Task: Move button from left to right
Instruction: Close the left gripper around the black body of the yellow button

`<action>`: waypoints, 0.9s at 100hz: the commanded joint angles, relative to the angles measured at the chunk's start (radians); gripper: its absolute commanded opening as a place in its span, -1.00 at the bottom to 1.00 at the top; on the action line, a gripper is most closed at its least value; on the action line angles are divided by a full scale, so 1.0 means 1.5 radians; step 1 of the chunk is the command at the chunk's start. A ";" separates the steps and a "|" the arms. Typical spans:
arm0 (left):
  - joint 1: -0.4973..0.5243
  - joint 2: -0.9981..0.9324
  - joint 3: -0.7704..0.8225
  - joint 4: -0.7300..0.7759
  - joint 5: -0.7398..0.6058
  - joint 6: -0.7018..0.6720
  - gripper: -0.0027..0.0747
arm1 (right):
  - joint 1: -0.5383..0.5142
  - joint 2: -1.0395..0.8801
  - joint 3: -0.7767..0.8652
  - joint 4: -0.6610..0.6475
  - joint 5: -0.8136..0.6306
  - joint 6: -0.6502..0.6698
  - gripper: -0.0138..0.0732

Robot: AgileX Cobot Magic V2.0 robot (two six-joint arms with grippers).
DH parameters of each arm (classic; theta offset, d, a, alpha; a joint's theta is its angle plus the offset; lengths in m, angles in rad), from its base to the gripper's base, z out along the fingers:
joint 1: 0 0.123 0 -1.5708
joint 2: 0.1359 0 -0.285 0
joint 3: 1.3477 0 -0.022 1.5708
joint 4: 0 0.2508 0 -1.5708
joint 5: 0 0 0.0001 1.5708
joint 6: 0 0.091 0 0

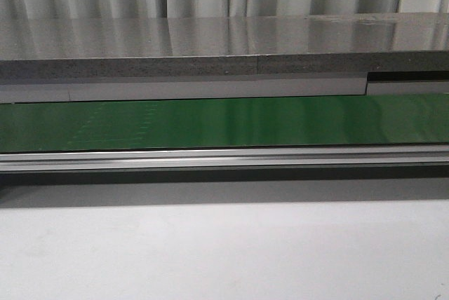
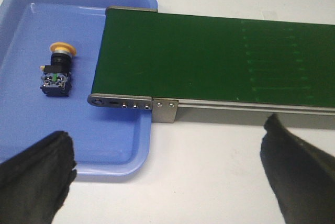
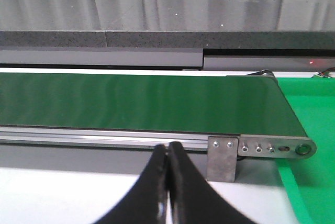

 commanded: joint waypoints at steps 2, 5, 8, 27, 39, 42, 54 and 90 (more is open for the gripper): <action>0.000 0.010 -0.045 0.006 -0.040 -0.002 0.80 | 0.001 -0.014 -0.010 -0.004 -0.054 -0.002 -0.84; 0.000 0.015 -0.054 0.015 -0.039 -0.002 0.77 | 0.001 -0.014 -0.010 -0.004 -0.054 -0.002 -0.84; 0.000 0.025 -0.064 0.022 -0.036 -0.002 0.75 | 0.001 -0.014 -0.010 -0.004 -0.054 -0.002 -0.84; 0.000 0.113 -0.143 0.067 -0.019 -0.002 0.74 | 0.001 -0.014 -0.010 -0.004 -0.054 -0.002 -0.84; 0.002 0.178 -0.185 0.083 -0.012 -0.002 0.74 | 0.001 -0.014 -0.010 -0.004 -0.054 -0.002 -0.84; 0.007 0.192 -0.194 0.083 -0.014 -0.002 0.74 | 0.001 -0.014 -0.010 -0.004 -0.054 -0.002 -0.84; 0.040 0.246 -0.223 0.083 -0.029 -0.002 0.74 | 0.001 -0.014 -0.010 -0.004 -0.054 -0.002 -0.84; 0.168 0.414 -0.283 0.057 -0.060 0.045 0.74 | 0.001 -0.014 -0.010 -0.004 -0.054 -0.002 -0.84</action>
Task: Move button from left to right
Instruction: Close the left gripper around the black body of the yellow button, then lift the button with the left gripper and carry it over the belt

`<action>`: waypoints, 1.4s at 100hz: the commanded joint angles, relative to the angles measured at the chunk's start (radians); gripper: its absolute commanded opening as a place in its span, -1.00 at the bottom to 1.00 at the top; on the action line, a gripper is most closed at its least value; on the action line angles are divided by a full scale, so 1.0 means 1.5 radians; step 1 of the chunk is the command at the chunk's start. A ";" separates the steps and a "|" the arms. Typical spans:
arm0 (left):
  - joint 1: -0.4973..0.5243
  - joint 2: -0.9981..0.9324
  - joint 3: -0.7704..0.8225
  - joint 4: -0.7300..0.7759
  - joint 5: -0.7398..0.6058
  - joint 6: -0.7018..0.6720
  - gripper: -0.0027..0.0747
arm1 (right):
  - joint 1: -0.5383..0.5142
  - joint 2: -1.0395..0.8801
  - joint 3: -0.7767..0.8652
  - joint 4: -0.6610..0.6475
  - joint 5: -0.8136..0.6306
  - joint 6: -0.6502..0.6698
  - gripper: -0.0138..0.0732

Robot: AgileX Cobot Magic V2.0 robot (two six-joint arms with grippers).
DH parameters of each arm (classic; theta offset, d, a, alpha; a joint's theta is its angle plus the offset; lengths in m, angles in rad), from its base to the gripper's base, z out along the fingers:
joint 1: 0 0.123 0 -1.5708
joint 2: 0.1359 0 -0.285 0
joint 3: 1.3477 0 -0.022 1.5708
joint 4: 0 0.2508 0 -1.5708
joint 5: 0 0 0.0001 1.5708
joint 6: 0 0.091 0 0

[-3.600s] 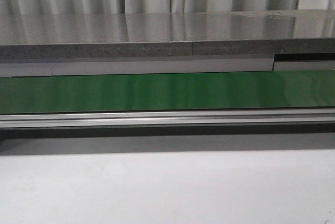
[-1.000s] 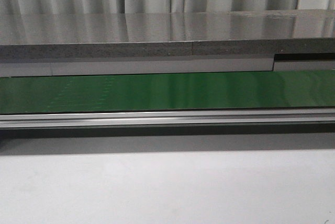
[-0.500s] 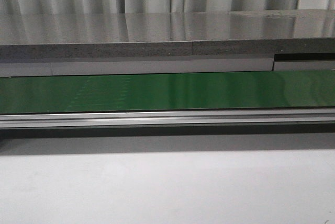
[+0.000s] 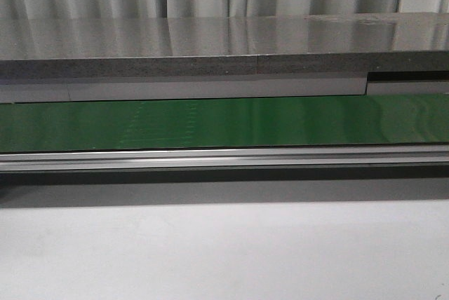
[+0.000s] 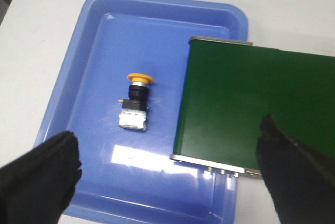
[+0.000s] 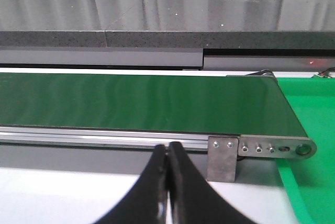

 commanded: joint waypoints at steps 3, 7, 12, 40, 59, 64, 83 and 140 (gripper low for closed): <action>0.035 0.038 -0.035 -0.012 -0.056 0.010 0.74 | 0.001 -0.014 -0.010 -0.004 -0.054 -0.002 -0.84; 0.045 0.059 -0.042 -0.012 -0.062 0.010 0.74 | 0.001 -0.014 -0.010 -0.004 -0.054 -0.002 -0.84; 0.059 0.084 -0.052 -0.014 -0.064 0.014 0.74 | 0.001 -0.014 -0.010 -0.004 -0.054 -0.002 -0.84; 0.117 0.217 -0.115 -0.069 -0.064 0.060 0.74 | 0.001 -0.014 -0.010 -0.004 -0.054 -0.002 -0.84; 0.119 0.288 -0.145 -0.073 -0.074 0.080 0.72 | 0.001 -0.014 -0.010 -0.004 -0.054 -0.002 -0.84; 0.119 0.307 -0.158 -0.073 -0.072 0.080 0.72 | 0.001 -0.014 -0.010 -0.004 -0.054 -0.002 -0.84; 0.119 0.367 -0.192 -0.082 -0.063 0.086 0.72 | 0.001 -0.014 -0.010 -0.004 -0.054 -0.002 -0.84; 0.119 0.461 -0.198 -0.113 -0.063 0.098 0.72 | 0.001 -0.014 -0.010 -0.004 -0.054 -0.002 -0.84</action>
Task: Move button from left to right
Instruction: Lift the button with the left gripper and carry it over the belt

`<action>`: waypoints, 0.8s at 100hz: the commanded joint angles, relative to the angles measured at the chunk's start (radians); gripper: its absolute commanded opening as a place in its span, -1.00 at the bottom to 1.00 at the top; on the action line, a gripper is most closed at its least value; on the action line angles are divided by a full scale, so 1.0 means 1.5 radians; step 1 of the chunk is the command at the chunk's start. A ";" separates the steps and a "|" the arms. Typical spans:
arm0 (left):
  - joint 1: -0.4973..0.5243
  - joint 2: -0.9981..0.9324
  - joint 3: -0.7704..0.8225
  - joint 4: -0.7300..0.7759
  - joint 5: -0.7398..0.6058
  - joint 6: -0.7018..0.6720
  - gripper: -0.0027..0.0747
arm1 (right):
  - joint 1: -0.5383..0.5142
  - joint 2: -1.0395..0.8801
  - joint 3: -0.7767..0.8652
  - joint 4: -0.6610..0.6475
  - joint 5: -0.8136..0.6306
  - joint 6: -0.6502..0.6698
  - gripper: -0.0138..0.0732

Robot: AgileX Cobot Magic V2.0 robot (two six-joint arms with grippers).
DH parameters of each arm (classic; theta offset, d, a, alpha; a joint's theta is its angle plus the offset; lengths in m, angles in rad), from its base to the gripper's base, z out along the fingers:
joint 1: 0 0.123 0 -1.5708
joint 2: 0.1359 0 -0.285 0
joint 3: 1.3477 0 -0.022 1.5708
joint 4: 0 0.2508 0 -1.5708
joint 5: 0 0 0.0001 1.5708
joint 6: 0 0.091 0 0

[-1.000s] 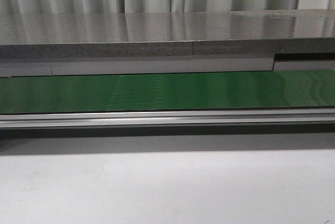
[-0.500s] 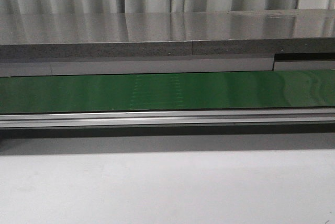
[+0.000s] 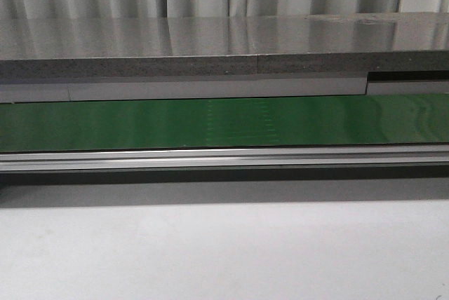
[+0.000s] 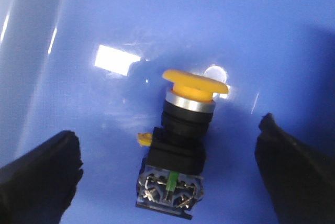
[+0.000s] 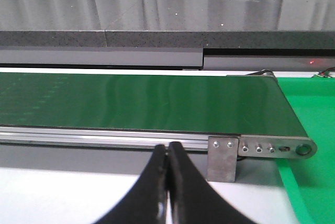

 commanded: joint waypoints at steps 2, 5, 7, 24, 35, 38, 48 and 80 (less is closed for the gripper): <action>0.002 -0.024 -0.022 -0.010 -0.021 -0.001 0.72 | 0.001 -0.014 -0.010 -0.004 -0.054 -0.002 -0.84; 0.002 -0.019 -0.022 -0.010 -0.021 -0.001 0.72 | 0.001 -0.014 -0.010 -0.004 -0.054 -0.002 -0.84; 0.002 -0.016 -0.022 -0.010 -0.021 -0.001 0.72 | 0.001 -0.014 -0.010 -0.004 -0.054 -0.002 -0.84; 0.002 0.005 -0.022 -0.010 -0.021 -0.001 0.72 | 0.001 -0.014 -0.010 -0.004 -0.054 -0.002 -0.84; 0.002 0.019 -0.022 -0.010 -0.021 -0.001 0.72 | 0.001 -0.014 -0.010 -0.004 -0.054 -0.002 -0.84; 0.002 0.022 -0.022 -0.010 -0.021 -0.001 0.72 | 0.001 -0.014 -0.010 -0.004 -0.054 -0.002 -0.84; 0.002 0.024 -0.022 -0.010 -0.024 -0.001 0.72 | 0.001 -0.014 -0.010 -0.004 -0.054 -0.002 -0.84; 0.002 0.032 -0.022 -0.010 -0.024 -0.001 -0.04 | 0.001 -0.014 -0.010 -0.004 -0.054 -0.002 -0.84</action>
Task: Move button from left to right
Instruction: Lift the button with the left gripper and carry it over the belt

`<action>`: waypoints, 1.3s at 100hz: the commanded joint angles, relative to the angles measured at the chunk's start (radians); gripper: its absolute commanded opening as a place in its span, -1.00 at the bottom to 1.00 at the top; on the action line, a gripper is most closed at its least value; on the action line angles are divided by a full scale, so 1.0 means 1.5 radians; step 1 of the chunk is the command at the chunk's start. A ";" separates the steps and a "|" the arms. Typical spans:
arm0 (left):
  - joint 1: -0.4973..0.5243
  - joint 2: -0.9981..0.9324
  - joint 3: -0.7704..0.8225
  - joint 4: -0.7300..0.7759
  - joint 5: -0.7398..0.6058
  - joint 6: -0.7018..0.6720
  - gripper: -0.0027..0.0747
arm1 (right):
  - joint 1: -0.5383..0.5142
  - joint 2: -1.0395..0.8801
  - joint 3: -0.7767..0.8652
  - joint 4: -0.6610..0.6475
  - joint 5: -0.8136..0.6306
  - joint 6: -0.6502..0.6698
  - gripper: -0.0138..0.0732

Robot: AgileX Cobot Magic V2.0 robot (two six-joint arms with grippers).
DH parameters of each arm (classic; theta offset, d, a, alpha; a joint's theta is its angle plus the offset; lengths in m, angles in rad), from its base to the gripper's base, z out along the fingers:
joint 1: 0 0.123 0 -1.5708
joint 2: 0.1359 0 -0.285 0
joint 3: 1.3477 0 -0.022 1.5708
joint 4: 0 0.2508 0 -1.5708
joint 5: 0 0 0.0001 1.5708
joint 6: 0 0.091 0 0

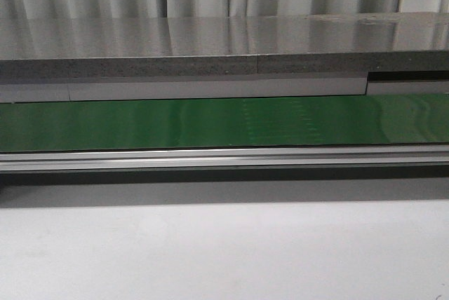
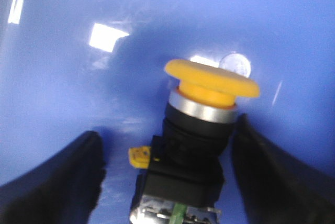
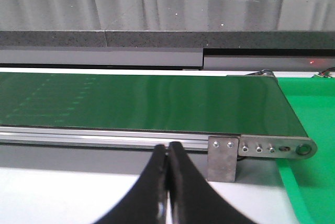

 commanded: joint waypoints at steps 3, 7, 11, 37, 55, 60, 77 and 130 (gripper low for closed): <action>0.002 -0.032 -0.019 -0.008 -0.014 -0.001 -0.13 | 0.001 -0.014 -0.010 -0.004 -0.054 -0.002 -0.84; 0.002 -0.032 -0.019 -0.008 -0.014 -0.001 -0.22 | 0.001 -0.014 -0.010 -0.004 -0.054 -0.002 -0.84; 0.002 -0.032 -0.019 -0.008 -0.014 -0.001 -0.30 | 0.001 -0.014 -0.010 -0.004 -0.054 -0.002 -0.84; 0.002 -0.032 -0.021 -0.008 -0.001 -0.001 -0.86 | 0.001 -0.014 -0.010 -0.004 -0.054 -0.002 -0.84; 0.002 -0.048 -0.049 -0.008 0.031 -0.001 -0.96 | 0.001 -0.014 -0.010 -0.004 -0.054 -0.002 -0.84; 0.002 -0.059 -0.065 -0.011 0.043 -0.001 -0.96 | 0.001 -0.014 -0.010 -0.004 -0.054 -0.002 -0.84; 0.001 -0.108 -0.096 -0.044 0.072 -0.001 -0.96 | 0.001 -0.014 -0.010 -0.004 -0.054 -0.002 -0.84; -0.117 -0.180 -0.094 -0.042 0.128 0.014 -0.96 | 0.001 -0.014 -0.010 -0.004 -0.054 -0.002 -0.84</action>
